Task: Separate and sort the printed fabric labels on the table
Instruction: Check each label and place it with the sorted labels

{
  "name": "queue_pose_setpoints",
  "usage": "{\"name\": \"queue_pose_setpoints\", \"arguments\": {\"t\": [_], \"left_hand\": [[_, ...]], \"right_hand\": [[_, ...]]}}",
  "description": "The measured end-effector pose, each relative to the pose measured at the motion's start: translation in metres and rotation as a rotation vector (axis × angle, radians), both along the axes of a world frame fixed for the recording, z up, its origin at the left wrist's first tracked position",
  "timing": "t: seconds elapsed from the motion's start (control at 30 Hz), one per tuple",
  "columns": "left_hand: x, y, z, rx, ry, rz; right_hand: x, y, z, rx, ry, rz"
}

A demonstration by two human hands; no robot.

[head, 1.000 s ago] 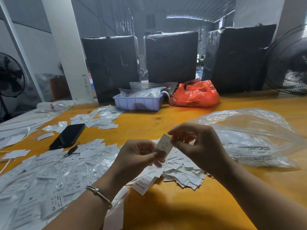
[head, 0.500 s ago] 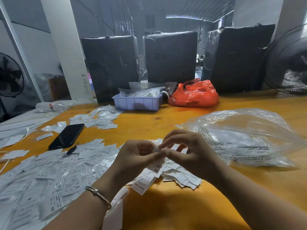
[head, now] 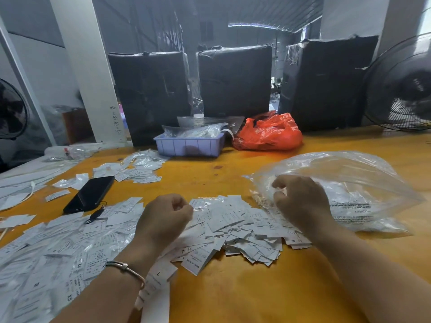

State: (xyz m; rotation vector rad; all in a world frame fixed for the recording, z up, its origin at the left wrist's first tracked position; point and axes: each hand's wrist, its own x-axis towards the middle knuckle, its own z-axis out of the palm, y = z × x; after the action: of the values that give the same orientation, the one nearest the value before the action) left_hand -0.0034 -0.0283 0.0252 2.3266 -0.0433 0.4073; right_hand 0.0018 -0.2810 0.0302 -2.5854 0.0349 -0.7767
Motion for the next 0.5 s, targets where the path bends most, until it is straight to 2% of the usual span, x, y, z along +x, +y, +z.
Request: {"name": "queue_pose_setpoints", "arguments": {"t": [0.1, 0.27, 0.4, 0.5], "left_hand": [[0.004, 0.009, 0.001, 0.128, 0.042, 0.139], [0.004, 0.009, 0.000, 0.314, 0.229, 0.205], [0.002, 0.007, -0.004, 0.370, 0.158, 0.217], [0.002, 0.006, -0.004, 0.387, 0.109, 0.195]], "right_hand": [[0.003, -0.012, 0.001, -0.128, 0.086, -0.190], [0.006, -0.028, 0.000, -0.256, 0.295, -0.317], [0.008, -0.032, -0.002, -0.237, 0.361, -0.346], [0.010, -0.035, -0.005, -0.252, 0.321, -0.364]]}}
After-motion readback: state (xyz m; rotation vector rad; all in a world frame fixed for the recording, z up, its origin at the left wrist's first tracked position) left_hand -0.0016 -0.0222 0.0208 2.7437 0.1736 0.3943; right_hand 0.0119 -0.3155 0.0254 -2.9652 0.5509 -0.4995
